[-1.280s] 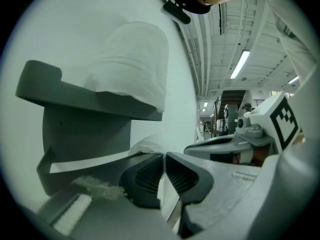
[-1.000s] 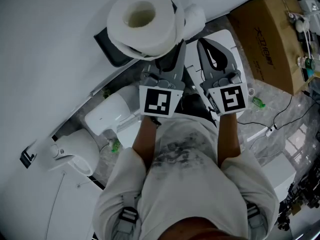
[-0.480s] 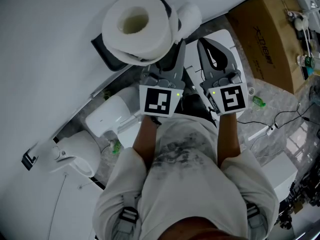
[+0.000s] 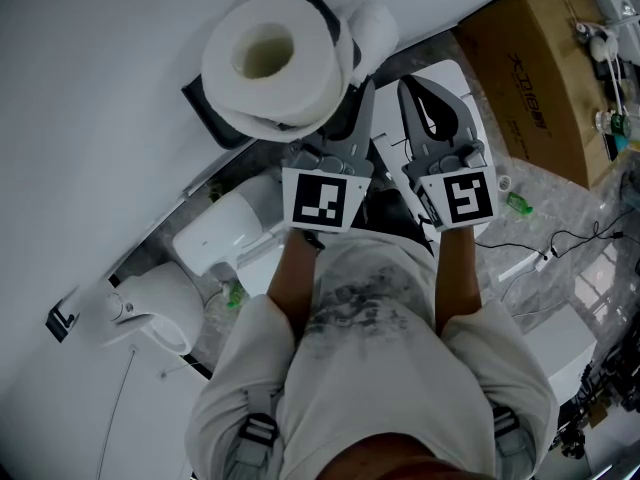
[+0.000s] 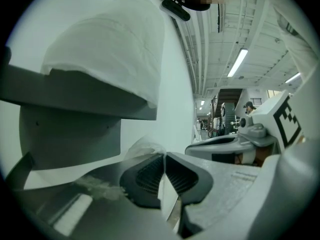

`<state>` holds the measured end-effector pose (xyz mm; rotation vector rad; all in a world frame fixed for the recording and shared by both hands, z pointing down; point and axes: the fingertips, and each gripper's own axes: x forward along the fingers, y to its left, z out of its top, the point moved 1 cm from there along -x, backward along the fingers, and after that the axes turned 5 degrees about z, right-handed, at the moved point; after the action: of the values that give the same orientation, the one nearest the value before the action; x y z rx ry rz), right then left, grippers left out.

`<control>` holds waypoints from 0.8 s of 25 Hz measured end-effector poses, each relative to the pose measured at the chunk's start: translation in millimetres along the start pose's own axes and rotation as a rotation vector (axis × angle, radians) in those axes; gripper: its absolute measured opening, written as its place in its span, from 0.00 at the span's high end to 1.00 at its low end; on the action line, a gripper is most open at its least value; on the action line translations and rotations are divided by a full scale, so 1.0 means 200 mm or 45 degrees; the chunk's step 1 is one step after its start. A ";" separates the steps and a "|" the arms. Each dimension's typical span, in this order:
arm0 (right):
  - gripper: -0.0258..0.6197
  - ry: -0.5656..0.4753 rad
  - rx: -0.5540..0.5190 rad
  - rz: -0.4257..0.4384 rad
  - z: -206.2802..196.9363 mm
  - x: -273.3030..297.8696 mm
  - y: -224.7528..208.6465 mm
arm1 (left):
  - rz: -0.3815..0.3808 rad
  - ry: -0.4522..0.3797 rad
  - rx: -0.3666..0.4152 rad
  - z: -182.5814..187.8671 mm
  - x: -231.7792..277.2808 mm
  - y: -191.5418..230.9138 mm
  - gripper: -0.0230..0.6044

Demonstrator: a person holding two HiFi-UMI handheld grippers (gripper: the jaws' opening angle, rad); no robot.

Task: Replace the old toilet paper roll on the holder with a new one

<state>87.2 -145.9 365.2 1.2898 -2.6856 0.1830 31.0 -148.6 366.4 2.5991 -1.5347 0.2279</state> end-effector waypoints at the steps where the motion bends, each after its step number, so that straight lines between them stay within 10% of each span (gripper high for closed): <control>1: 0.96 -0.001 -0.001 -0.002 0.00 0.00 0.00 | -0.001 -0.001 0.001 0.00 0.01 0.00 0.94; 20: 0.96 -0.004 0.003 -0.055 0.01 -0.04 -0.10 | -0.145 -0.040 0.018 0.04 0.10 -0.21 0.94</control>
<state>107.3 -152.4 363.1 1.3490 -2.6582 0.1792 78.7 -147.6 361.6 2.7032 -1.3931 0.1884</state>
